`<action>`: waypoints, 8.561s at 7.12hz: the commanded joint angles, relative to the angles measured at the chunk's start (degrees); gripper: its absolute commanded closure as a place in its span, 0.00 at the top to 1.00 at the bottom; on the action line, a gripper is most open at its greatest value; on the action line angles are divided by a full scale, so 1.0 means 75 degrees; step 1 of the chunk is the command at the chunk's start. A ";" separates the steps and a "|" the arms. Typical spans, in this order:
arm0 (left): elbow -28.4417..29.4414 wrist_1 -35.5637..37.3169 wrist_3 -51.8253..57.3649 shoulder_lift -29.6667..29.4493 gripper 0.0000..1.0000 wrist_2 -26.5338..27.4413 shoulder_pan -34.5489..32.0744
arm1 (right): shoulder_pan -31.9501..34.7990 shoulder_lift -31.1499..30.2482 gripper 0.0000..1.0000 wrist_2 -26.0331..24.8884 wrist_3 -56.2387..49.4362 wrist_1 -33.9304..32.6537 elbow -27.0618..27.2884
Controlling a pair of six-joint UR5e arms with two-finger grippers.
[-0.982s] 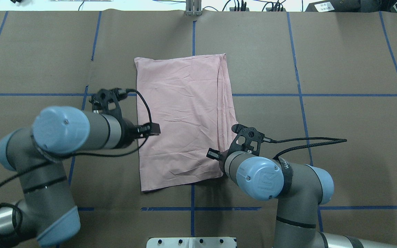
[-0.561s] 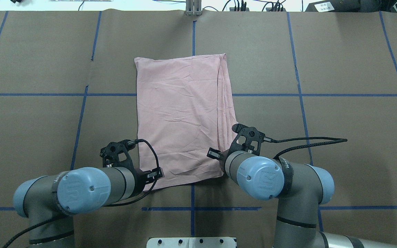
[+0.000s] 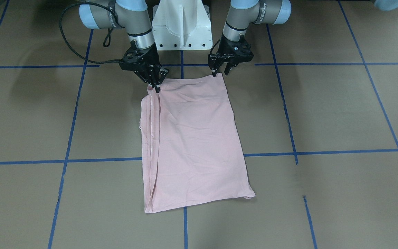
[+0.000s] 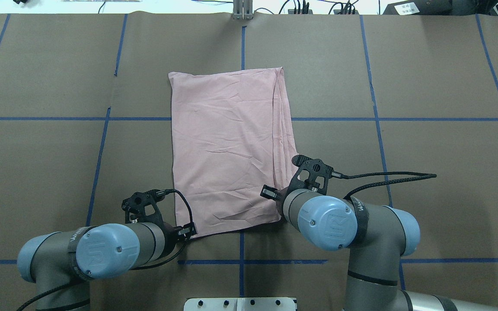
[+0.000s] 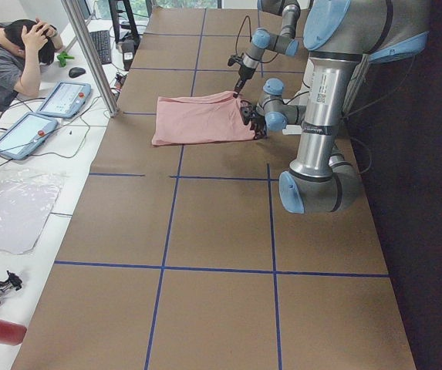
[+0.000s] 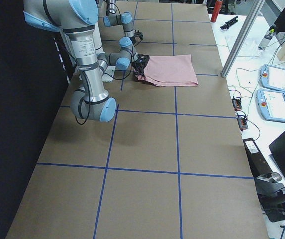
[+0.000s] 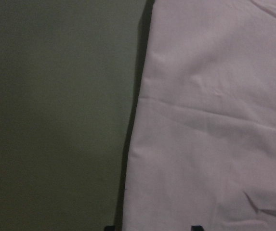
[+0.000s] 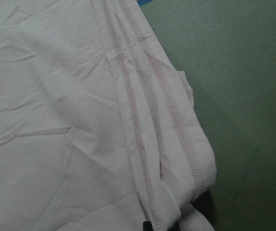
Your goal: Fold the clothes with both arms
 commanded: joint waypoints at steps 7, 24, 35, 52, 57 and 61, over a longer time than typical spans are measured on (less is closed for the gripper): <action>0.0098 0.0000 0.0011 -0.0066 0.27 -0.0011 0.0023 | 0.0004 -0.0014 0.00 -0.0070 0.0003 0.0000 0.0000; -0.0048 0.2522 0.3162 -0.2232 0.00 -0.1288 -0.2507 | 0.0645 0.0654 0.00 0.0105 -0.0629 -0.2819 0.1143; 0.1593 0.0292 0.7690 -0.1805 1.00 -0.3251 -0.5363 | 0.4804 0.1281 1.00 0.4427 -0.6962 -0.1230 -0.2196; 0.1633 0.2508 1.4858 0.2746 1.00 -0.5870 -1.0560 | 0.9684 -0.4901 1.00 0.6832 -1.2630 -0.1043 -0.1160; 0.1856 0.2519 1.4917 0.3143 1.00 -0.5976 -1.0559 | 0.9672 -0.4971 1.00 0.6856 -1.2736 -0.1043 -0.1207; 0.1786 0.2438 1.4929 0.3086 1.00 -0.5964 -1.0536 | 0.9672 -0.4925 1.00 0.6867 -1.2677 -0.1031 -0.1160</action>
